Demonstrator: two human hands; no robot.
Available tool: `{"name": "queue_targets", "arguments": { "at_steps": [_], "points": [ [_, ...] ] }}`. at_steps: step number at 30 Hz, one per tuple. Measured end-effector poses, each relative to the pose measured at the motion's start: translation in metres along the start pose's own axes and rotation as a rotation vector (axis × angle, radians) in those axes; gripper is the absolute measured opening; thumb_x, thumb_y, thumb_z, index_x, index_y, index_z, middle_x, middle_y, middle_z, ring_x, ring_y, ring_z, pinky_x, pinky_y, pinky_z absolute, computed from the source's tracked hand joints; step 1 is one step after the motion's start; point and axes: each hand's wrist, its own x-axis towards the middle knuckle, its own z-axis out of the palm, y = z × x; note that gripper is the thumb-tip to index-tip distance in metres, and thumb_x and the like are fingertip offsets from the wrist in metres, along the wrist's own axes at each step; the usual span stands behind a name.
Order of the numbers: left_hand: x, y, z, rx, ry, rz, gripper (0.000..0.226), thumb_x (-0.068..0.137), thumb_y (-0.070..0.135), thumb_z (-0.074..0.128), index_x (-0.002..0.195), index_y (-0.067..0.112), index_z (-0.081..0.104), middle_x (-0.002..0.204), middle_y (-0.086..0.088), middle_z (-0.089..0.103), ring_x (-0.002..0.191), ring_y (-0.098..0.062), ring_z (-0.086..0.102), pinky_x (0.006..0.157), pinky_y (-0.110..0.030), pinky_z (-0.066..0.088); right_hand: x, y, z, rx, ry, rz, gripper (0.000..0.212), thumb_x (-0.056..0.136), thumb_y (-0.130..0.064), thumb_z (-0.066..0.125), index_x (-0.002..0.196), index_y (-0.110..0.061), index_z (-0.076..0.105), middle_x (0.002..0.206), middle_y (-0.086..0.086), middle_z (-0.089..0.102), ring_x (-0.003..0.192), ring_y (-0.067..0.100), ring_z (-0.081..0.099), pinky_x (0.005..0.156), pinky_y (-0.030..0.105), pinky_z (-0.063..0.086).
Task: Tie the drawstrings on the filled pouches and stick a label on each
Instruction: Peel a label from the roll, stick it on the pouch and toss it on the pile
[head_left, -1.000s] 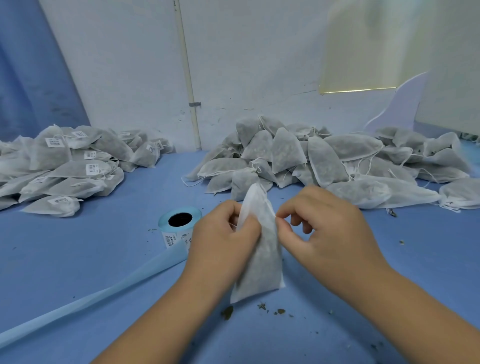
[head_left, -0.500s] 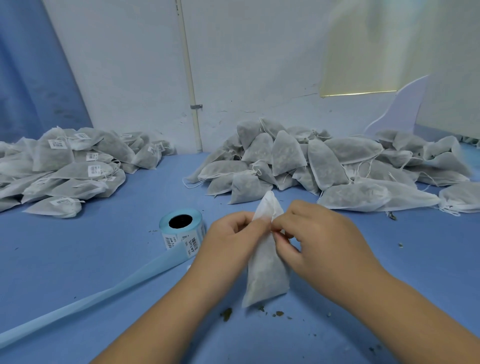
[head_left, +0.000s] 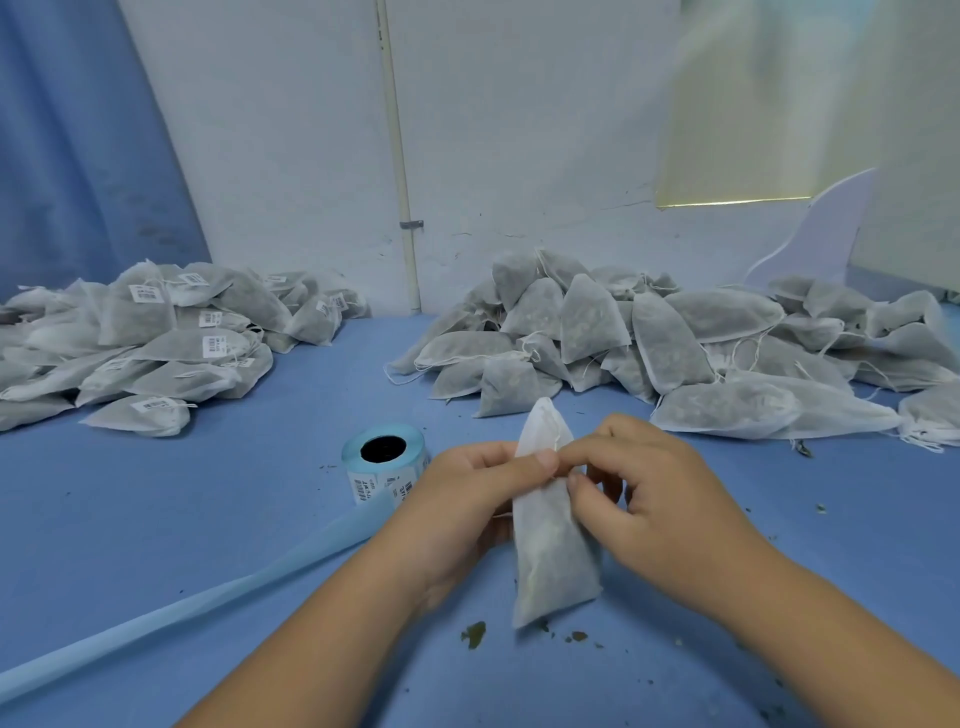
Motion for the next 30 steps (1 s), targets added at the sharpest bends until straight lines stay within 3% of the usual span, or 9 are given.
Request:
{"name": "queue_targets", "arguments": {
  "at_steps": [7, 10, 14, 17, 20, 23, 27, 30],
  "points": [
    [0.000, 0.002, -0.006, 0.063, -0.015, -0.017, 0.030, 0.090, 0.015, 0.065, 0.111, -0.006, 0.067, 0.110, -0.024, 0.070, 0.098, -0.032, 0.068, 0.087, -0.036, 0.054, 0.002, -0.004, 0.005, 0.292, 0.029, 0.118, 0.032, 0.082, -0.007, 0.064, 0.071, -0.035, 0.072, 0.073, -0.006, 0.059, 0.071, 0.008, 0.055, 0.064, 0.013, 0.040],
    [-0.002, 0.005, -0.009, 0.083, -0.007, -0.023, 0.027, 0.093, 0.014, 0.062, 0.109, -0.006, 0.068, 0.107, -0.023, 0.072, 0.097, -0.031, 0.069, 0.089, -0.038, 0.054, 0.003, -0.004, 0.008, 0.455, 0.018, 0.197, 0.029, 0.082, -0.005, 0.062, 0.072, -0.030, 0.074, 0.069, -0.010, 0.062, 0.062, 0.004, 0.053, 0.061, 0.019, 0.042],
    [-0.004, 0.014, -0.013, 0.110, 0.044, -0.037, 0.022, 0.093, 0.015, 0.062, 0.101, -0.002, 0.072, 0.099, -0.020, 0.074, 0.090, -0.029, 0.071, 0.084, -0.038, 0.055, 0.003, -0.003, 0.016, 0.784, 0.032, 0.343, 0.011, 0.078, -0.016, 0.063, 0.077, -0.019, 0.074, 0.058, 0.001, 0.055, 0.056, 0.017, 0.048, 0.053, 0.028, 0.041],
    [-0.006, 0.029, -0.023, 0.140, 0.152, -0.010, 0.014, 0.091, 0.015, 0.064, 0.084, 0.008, 0.074, 0.086, -0.014, 0.075, 0.076, -0.024, 0.070, 0.074, -0.032, 0.053, 0.002, -0.001, 0.019, 0.918, 0.046, 0.388, 0.020, 0.069, -0.021, 0.059, 0.082, -0.017, 0.074, 0.058, 0.004, 0.050, 0.055, 0.021, 0.044, 0.053, 0.031, 0.038],
    [-0.014, 0.046, -0.044, 0.085, 0.226, 0.019, 0.025, 0.090, 0.010, 0.061, 0.070, 0.009, 0.076, 0.077, -0.013, 0.073, 0.066, -0.022, 0.069, 0.063, -0.026, 0.055, -0.002, -0.005, 0.024, 0.783, -0.003, 0.365, 0.011, 0.079, -0.019, 0.063, 0.083, -0.025, 0.073, 0.057, 0.000, 0.050, 0.053, 0.018, 0.046, 0.053, 0.027, 0.041],
    [-0.028, 0.057, -0.076, 0.015, 0.290, -0.033, 0.034, 0.090, 0.011, 0.058, 0.060, 0.010, 0.074, 0.070, -0.011, 0.072, 0.056, -0.021, 0.069, 0.050, -0.024, 0.055, -0.004, -0.008, 0.037, 0.601, -0.082, 0.331, 0.020, 0.087, -0.009, 0.060, 0.084, -0.026, 0.071, 0.061, -0.004, 0.050, 0.054, 0.014, 0.047, 0.056, 0.027, 0.042],
    [-0.047, 0.056, -0.117, -0.115, 0.346, -0.213, 0.030, 0.090, 0.018, 0.058, 0.068, 0.005, 0.075, 0.074, -0.011, 0.072, 0.059, -0.024, 0.070, 0.054, -0.028, 0.056, 0.007, -0.021, 0.056, 0.477, -0.179, 0.289, 0.015, 0.086, -0.013, 0.062, 0.091, -0.028, 0.064, 0.063, -0.010, 0.054, 0.057, 0.012, 0.050, 0.061, 0.028, 0.045],
    [-0.051, 0.049, -0.130, -0.135, 0.379, -0.319, 0.023, 0.091, 0.019, 0.057, 0.095, 0.001, 0.072, 0.081, -0.011, 0.071, 0.065, -0.024, 0.070, 0.061, -0.031, 0.055, 0.026, -0.033, 0.070, 0.390, -0.180, 0.305, 0.010, 0.083, -0.021, 0.065, 0.087, -0.029, 0.059, 0.066, -0.011, 0.059, 0.059, 0.010, 0.056, 0.060, 0.024, 0.045]
  ]
}}
